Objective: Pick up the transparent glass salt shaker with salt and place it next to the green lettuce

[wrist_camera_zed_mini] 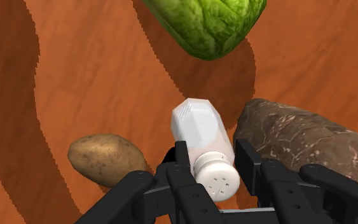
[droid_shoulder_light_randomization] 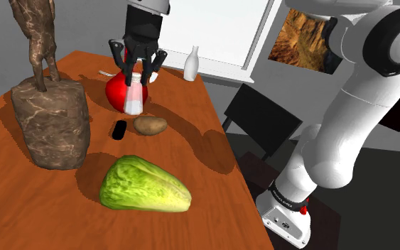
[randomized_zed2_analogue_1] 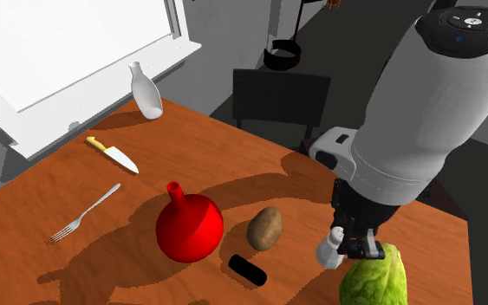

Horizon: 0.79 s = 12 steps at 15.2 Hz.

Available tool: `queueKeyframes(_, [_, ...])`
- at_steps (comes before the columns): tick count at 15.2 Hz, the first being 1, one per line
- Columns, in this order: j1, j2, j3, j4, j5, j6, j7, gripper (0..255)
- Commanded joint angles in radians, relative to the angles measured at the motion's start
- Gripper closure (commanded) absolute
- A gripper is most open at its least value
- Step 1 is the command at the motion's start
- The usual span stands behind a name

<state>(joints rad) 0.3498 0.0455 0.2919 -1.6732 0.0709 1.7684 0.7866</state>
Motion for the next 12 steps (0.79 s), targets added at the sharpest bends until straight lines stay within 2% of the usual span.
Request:
queueKeyframes(1, [0.03, 0.048, 0.025, 0.055, -0.019, -0.004, 0.059, 255])
queueKeyframes(12, [0.03, 0.048, 0.024, -0.093, -0.016, 0.143, 0.049, 255])
